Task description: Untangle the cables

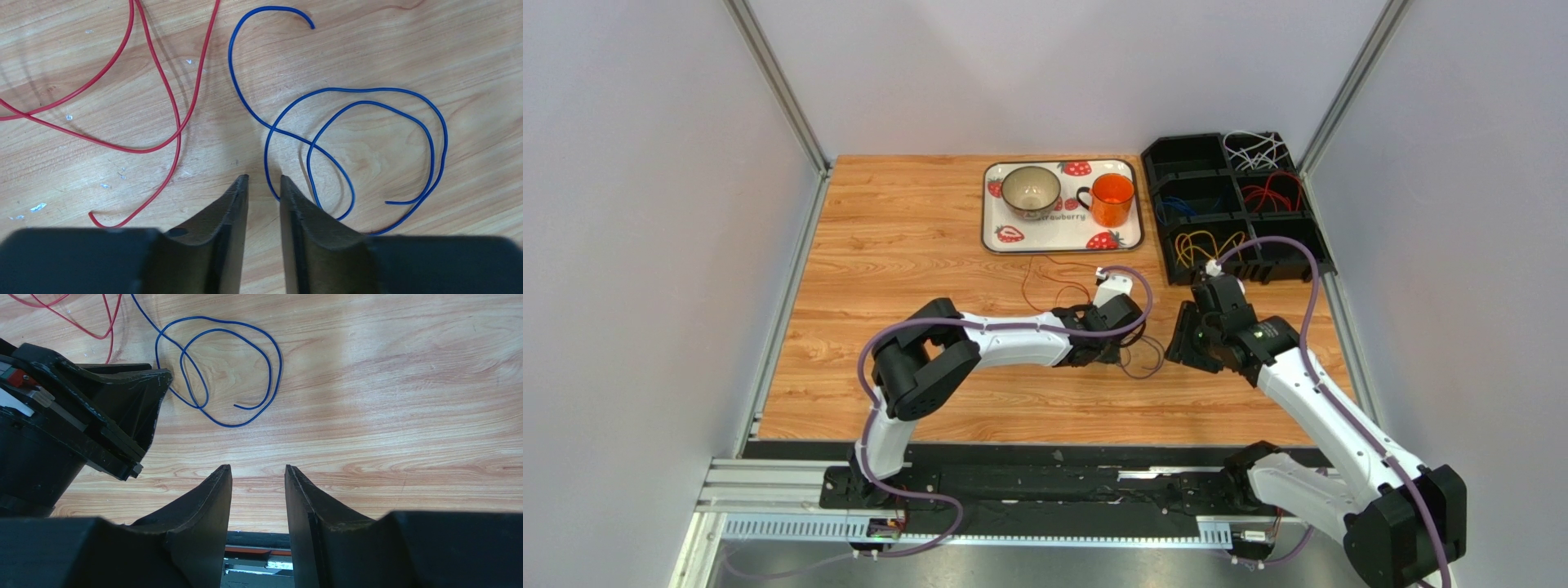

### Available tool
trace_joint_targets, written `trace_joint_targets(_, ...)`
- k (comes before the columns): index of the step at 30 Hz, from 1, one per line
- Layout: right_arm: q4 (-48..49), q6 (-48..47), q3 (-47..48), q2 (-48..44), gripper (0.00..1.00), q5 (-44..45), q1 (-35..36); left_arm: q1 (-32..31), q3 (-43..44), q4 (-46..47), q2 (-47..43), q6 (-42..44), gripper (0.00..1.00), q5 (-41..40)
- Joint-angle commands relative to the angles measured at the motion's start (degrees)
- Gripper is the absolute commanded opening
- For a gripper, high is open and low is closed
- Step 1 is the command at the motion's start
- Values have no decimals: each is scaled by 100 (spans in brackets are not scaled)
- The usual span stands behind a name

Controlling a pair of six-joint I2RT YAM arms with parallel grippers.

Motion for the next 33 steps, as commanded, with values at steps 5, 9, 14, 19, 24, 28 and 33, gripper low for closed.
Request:
trace_joint_targets(5,242,15,0,121,41,-10,-8,-18,215,-505,306,-174,9,-194)
trace_joint_targets(9,312,24,-26,183,41,-62,-8,-18,198,-593,166,-122,0,-247)
trace_joint_targets(14,277,32,35,262,41,-177,-8,-18,-240,-620,-790,10,0,-142)
trace_joint_targets(19,462,85,61,437,42,-590,18,-27,-488,-846,-2030,371,0,104)
trace_joint_targets(24,567,173,123,578,42,-722,308,-133,-1041,-717,-3226,424,0,157)
trace_joint_targets(28,646,217,167,526,44,-731,571,-238,-1163,-876,-3780,572,0,184)
trace_joint_targets(33,568,261,281,455,44,-617,712,-194,-1604,-575,-3606,599,0,209)
